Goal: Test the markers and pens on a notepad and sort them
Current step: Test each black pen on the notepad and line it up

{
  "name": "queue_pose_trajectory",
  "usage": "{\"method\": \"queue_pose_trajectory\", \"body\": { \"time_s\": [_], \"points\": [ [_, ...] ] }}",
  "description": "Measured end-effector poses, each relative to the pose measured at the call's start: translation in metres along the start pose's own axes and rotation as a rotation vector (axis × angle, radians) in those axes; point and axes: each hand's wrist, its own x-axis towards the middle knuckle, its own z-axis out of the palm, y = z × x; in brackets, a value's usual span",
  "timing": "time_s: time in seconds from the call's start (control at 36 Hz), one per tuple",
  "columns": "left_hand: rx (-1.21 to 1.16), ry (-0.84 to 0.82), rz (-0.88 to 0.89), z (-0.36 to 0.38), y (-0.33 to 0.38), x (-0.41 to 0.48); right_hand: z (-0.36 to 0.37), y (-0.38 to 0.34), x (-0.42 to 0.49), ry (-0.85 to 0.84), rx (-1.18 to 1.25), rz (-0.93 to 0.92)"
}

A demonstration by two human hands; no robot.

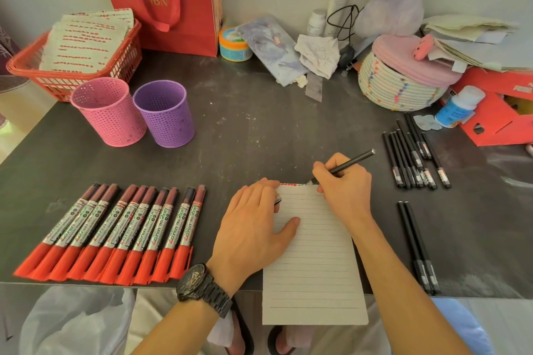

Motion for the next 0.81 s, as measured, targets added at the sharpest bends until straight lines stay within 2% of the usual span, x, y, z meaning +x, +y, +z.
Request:
{"method": "queue_pose_trajectory", "body": {
  "time_s": [0.81],
  "points": [
    [-0.018, -0.001, 0.006, -0.0004, -0.0001, 0.0006, -0.0001, 0.0014, 0.0006, 0.020, -0.005, -0.021]
  ]
}}
